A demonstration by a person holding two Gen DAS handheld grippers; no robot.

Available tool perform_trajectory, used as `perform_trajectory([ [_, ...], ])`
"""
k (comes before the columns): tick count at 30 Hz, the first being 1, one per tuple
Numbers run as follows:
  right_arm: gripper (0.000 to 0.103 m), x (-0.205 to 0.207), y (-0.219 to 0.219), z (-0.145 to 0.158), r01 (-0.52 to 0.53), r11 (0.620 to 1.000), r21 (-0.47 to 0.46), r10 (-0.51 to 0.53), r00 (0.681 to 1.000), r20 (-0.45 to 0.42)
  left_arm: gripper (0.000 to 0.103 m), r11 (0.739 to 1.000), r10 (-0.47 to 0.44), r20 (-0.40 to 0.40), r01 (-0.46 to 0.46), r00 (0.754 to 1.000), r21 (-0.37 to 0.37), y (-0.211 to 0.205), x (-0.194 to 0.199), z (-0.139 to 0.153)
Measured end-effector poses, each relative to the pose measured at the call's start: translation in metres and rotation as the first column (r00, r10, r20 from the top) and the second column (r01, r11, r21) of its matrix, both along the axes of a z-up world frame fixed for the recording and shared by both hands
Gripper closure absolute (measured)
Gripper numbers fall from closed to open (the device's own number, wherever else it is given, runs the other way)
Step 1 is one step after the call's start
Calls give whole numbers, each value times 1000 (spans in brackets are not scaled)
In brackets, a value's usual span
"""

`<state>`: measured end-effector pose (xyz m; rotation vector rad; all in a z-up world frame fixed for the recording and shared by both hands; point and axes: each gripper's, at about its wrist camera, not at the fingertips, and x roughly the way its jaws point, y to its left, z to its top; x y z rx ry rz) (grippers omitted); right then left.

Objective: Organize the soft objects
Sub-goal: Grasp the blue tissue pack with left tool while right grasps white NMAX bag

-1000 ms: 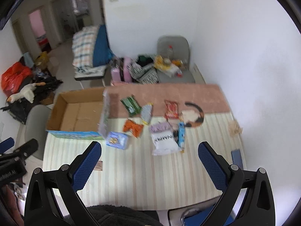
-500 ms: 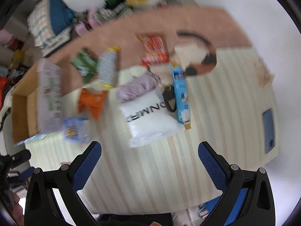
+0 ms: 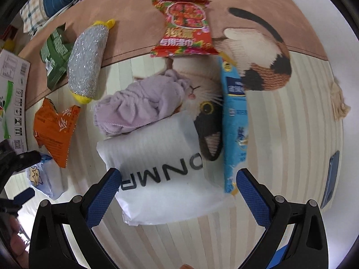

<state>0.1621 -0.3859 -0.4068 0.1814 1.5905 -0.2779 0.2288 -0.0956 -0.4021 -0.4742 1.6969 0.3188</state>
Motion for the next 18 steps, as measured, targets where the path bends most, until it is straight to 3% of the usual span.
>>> perform_trajectory([
  [2, 0, 3, 3, -3, -17, 1000, -7, 17, 1000, -1, 11, 998, -40, -21, 41, 999, 48, -6, 2, -9],
  [9, 0, 1, 8, 4, -107, 994, 9, 107, 993, -45, 10, 973, -212, -71, 217, 975, 74, -2, -31, -20],
  [14, 0, 3, 0, 1, -117, 989, 92, 124, 989, -79, 10, 955, -294, -98, 296, 951, 7, 20, -78, -18],
  [18, 0, 6, -1, -26, -80, 982, 174, 102, 987, -122, 10, 955, -293, -36, 291, 955, -61, 39, -106, -1],
])
